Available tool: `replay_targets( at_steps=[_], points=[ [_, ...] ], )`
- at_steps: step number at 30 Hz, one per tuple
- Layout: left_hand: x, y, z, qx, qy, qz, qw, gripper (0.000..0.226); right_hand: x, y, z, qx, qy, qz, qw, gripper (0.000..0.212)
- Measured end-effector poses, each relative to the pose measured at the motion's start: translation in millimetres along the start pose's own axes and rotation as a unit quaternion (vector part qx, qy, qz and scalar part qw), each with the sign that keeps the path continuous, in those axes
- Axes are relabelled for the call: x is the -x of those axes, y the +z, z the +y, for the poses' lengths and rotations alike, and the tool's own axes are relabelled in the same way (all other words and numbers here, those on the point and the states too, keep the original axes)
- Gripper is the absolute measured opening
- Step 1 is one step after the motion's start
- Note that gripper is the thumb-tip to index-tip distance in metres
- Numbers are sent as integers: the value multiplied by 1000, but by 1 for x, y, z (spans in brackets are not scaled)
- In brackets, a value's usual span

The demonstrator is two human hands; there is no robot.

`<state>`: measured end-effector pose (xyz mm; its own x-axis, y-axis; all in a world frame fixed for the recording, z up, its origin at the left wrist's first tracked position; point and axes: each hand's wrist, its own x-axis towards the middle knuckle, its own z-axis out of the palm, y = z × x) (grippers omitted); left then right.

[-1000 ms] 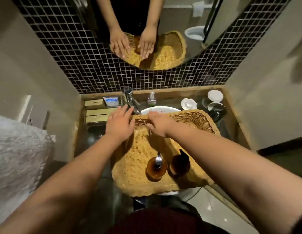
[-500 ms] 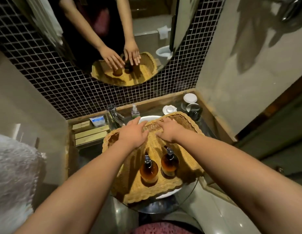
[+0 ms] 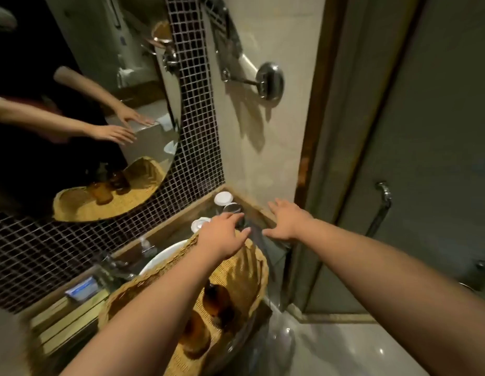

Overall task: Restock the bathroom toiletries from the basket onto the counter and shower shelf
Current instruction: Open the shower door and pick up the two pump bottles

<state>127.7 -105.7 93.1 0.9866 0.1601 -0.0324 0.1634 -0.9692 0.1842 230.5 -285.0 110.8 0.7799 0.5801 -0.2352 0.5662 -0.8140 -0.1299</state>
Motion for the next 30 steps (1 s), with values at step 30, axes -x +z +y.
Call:
replay_targets(
  at_steps=[30],
  points=[
    [-122,31,400,-109,256,-17,960,93,164,-32,322,-262,228,118,930,63]
  ],
)
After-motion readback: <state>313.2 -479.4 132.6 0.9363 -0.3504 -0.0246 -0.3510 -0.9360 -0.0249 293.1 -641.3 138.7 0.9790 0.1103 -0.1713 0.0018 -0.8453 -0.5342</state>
